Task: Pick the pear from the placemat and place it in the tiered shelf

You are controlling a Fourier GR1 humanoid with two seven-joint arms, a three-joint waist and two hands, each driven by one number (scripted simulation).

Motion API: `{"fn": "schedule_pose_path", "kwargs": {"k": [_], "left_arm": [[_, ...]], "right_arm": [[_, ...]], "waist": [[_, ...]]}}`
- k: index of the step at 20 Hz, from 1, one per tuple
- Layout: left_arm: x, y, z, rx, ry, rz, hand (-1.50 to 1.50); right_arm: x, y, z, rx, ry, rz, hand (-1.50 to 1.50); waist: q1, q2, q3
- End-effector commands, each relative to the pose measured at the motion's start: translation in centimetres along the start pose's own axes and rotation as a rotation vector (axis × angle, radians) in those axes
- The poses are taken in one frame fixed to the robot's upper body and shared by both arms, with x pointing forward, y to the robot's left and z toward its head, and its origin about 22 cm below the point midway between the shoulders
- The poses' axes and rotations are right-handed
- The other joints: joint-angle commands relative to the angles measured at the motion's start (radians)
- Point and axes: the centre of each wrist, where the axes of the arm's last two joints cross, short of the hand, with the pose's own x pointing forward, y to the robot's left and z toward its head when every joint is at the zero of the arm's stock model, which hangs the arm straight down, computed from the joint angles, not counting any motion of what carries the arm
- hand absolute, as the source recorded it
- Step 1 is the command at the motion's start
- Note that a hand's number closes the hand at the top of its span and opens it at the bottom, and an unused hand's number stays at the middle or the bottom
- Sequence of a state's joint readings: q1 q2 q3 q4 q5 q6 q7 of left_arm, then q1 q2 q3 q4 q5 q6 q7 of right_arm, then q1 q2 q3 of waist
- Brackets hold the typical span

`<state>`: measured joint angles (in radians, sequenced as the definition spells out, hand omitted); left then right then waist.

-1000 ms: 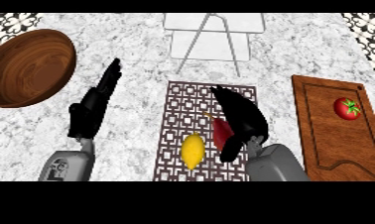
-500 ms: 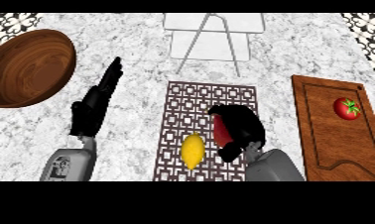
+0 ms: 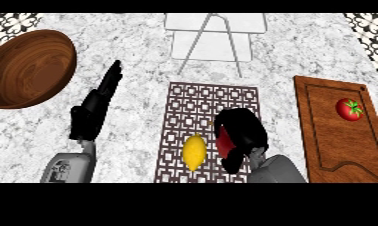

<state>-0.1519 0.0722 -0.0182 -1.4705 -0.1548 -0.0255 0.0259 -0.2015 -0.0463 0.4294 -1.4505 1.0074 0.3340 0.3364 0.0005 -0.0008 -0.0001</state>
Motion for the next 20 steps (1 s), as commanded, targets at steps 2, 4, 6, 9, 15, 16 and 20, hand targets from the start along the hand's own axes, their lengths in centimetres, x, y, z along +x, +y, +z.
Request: {"fn": "schedule_pose_path", "kwargs": {"k": [2, 4, 6, 9, 15, 16, 20], "left_arm": [[-0.4, -1.3, 0.9, 0.001, -0.001, 0.006, 0.00], [0.6, -1.5, 0.0, -0.029, -0.029, 0.001, 0.00], [1.4, -1.1, -1.3, -0.048, -0.030, 0.005, 0.00], [0.6, -1.3, -0.9, -0.071, -0.027, 0.002, 0.00], [1.0, -2.6, -1.9, -0.096, -0.024, 0.006, 0.00], [1.1, -2.4, -1.5, -0.095, -0.019, -0.004, 0.00], [0.6, -1.5, -2.1, -0.074, 0.001, -0.007, 0.00]], "right_arm": [[4.2, -0.2, 0.4, -0.053, 0.032, -0.052, 1.50], [6.5, 0.3, 0.1, -0.126, 0.151, -0.114, 1.50], [7.5, 0.6, 0.4, -0.191, 0.227, -0.157, 1.50], [9.6, 0.3, 0.7, -0.252, 0.274, -0.195, 1.50], [13.4, -3.0, 2.0, -0.496, 0.166, -0.475, 1.50], [13.9, -3.8, 1.8, -0.550, 0.151, -0.496, 1.50], [16.4, -5.6, 2.4, -0.654, 0.099, -0.507, 1.50]], "waist": [[0.006, 0.000, 0.000], [0.036, 0.002, 0.001], [0.056, 0.005, 0.001], [0.090, 0.007, -0.001], [0.090, 0.006, 0.000], [0.098, 0.002, 0.000], [0.084, 0.000, -0.003]]}}
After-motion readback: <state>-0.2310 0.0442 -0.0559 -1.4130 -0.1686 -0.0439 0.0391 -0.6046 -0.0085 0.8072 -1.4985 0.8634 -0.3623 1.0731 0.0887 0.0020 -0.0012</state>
